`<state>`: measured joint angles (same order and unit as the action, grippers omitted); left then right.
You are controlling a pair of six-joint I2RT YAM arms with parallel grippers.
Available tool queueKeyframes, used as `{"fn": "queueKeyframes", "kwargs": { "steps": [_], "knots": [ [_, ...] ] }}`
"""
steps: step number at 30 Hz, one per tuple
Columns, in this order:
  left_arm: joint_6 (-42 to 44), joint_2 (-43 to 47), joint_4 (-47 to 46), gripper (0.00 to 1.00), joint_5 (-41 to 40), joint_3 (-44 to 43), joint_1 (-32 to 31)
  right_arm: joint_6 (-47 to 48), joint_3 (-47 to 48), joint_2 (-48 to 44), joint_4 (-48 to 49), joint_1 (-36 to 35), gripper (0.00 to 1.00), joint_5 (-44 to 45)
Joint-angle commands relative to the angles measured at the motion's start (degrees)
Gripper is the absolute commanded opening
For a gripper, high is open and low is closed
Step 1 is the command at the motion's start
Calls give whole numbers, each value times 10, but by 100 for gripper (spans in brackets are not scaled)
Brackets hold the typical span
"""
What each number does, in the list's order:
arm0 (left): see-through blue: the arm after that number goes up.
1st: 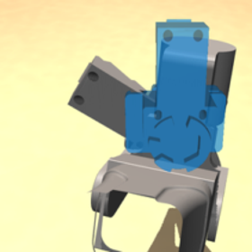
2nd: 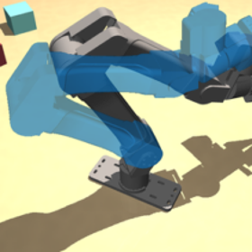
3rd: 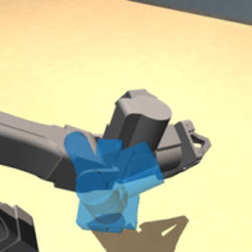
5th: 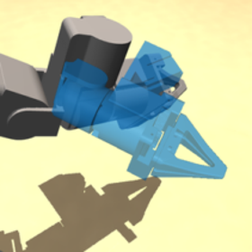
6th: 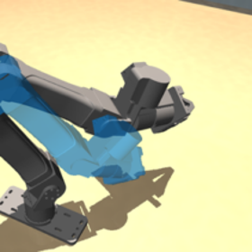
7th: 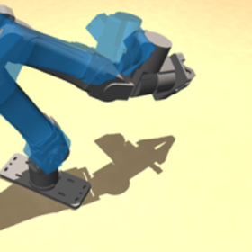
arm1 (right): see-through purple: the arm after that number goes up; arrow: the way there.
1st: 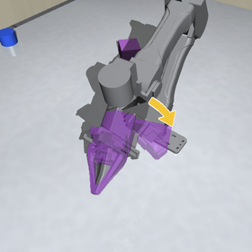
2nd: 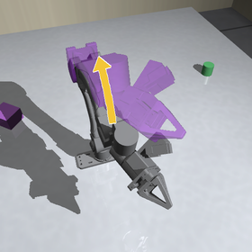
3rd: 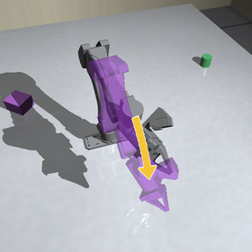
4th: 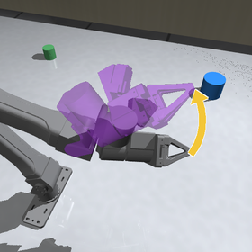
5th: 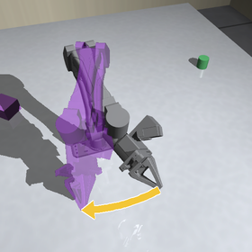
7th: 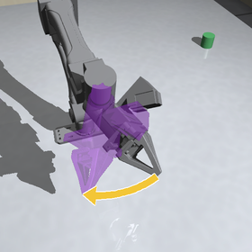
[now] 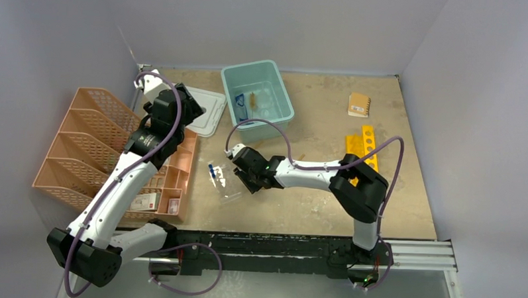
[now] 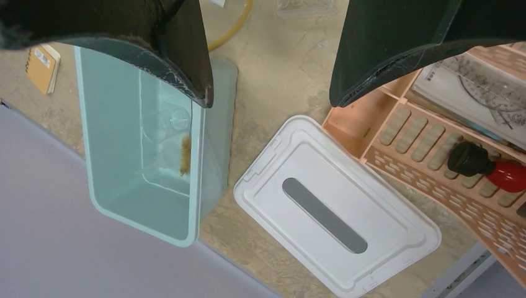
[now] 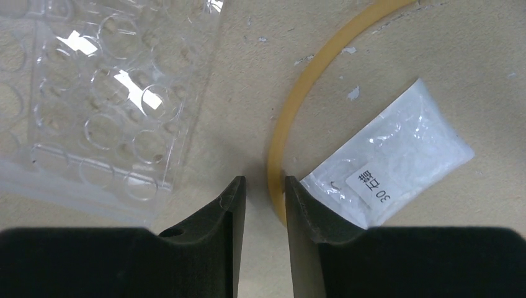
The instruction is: Organize the chemistry lab equipment
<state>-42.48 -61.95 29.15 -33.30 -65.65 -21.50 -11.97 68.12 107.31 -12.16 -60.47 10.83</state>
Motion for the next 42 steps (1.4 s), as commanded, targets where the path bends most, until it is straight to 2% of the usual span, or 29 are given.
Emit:
{"fn": "queueKeyframes", "kwargs": {
  "steps": [1, 5, 7, 8, 17, 22, 24, 28, 31, 37, 42],
  "knots": [
    [-6, 8, -5, 68, -10, 1, 3, 8, 24, 14, 21, 0, 29, 12],
    [-6, 8, -3, 68, -10, 2, 3, 10, 26, 26, 23, 0, 17, -6],
    [-6, 9, -2, 68, -11, 1, 3, 18, 29, 26, 14, 0, 3, -18],
    [-5, 9, -1, 68, -11, 0, 3, 23, 32, 23, 9, 0, 0, -24],
    [5, 13, -7, 68, -22, -19, 3, 64, 77, -99, -40, 2, 0, -17],
    [3, 13, -13, 68, -30, -18, 3, 90, 149, -150, -85, 12, 0, 22],
    [5, 14, -11, 68, -45, -21, 3, 108, 180, -169, -94, 22, 0, 31],
    [-6, 15, 9, 68, -126, -40, 3, 131, 236, -203, -86, 60, 0, 31],
    [-4, 21, -2, 68, -138, -45, 3, 139, 269, -223, -55, 93, 0, 13],
    [-19, 19, -25, 68, -112, -36, 3, 156, 322, -217, 24, 148, 0, -28],
    [-29, 9, -24, 68, -98, -36, 3, 158, 410, -149, 14, 204, 0, -81]
  ]
}}
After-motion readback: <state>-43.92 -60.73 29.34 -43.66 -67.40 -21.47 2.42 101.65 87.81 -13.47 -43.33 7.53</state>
